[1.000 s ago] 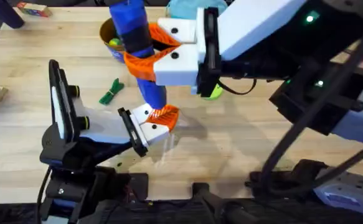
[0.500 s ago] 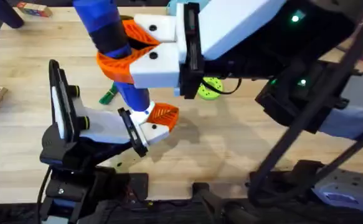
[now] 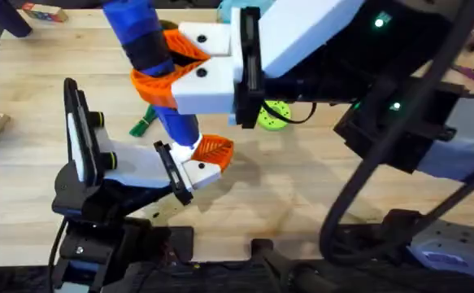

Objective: Pick up the gripper from the table and insert it into the empty holder that is missing its gripper. Then pick up a screw, insert it into the mounting hole, and use the screwdriver to tighten it. Finally, clean up the table by picking up the vegetable and placing it into the bucket.

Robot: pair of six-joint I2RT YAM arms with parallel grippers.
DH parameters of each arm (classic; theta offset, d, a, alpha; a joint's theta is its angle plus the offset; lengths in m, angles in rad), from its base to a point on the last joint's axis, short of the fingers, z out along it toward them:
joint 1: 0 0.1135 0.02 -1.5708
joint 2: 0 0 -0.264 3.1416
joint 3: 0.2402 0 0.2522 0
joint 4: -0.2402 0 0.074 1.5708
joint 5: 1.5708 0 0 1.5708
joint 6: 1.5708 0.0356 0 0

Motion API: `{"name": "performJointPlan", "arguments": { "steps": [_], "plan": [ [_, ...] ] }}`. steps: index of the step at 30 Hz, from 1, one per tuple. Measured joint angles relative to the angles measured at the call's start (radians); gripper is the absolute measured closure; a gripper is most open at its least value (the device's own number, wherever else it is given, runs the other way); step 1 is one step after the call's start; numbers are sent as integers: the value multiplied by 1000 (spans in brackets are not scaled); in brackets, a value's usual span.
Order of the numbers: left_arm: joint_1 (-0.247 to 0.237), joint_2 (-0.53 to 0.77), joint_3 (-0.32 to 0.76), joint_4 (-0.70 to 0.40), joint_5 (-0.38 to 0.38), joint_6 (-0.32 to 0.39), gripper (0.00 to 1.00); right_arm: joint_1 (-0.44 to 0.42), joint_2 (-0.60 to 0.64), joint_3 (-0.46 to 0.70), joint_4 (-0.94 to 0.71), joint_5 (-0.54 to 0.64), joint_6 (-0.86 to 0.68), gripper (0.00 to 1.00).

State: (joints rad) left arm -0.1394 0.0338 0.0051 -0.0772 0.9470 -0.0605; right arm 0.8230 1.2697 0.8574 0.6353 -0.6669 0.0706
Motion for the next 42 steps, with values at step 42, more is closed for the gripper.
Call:
{"name": "performJointPlan", "arguments": {
  "steps": [42],
  "plan": [
    [0, 0, 0, 0, 0, 0, 994, 2, 20, 0, -4, 21, -4, 955]
  ]
}}
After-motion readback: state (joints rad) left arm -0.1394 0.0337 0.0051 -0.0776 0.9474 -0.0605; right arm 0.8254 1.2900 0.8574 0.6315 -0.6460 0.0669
